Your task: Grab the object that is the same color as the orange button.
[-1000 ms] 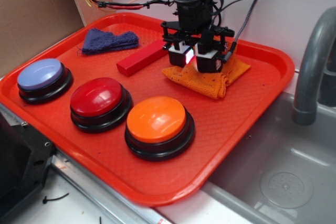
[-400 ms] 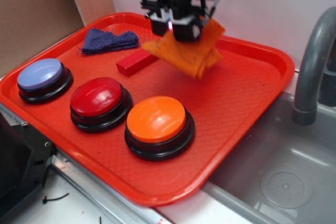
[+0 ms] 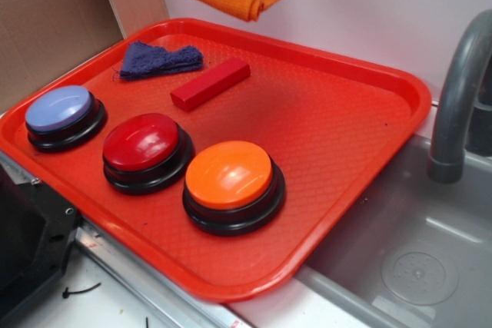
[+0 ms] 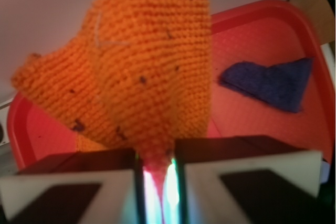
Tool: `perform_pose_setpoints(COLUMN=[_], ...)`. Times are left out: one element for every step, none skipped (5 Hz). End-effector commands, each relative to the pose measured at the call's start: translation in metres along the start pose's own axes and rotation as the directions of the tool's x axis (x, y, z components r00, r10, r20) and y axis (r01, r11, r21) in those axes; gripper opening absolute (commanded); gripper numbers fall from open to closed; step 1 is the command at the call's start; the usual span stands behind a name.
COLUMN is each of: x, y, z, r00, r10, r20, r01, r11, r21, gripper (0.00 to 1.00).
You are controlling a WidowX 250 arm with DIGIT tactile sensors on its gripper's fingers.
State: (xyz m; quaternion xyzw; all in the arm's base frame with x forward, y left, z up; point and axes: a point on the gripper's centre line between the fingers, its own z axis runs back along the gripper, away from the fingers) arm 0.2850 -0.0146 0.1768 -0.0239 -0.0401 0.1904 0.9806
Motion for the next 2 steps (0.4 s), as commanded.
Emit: perform_pose_setpoints(x=[0.0016,0.0035], y=[-0.0124,-0.0168], z=[0.0395,0.0305], r00=[0.994,0.997], r10=[-0.004,-0.029], r20=[0.105,0.077], r01=[-0.005,0.021], r11=[0.996,0.995], r21=[0.089,0.101], gripper=[0.0,0.0])
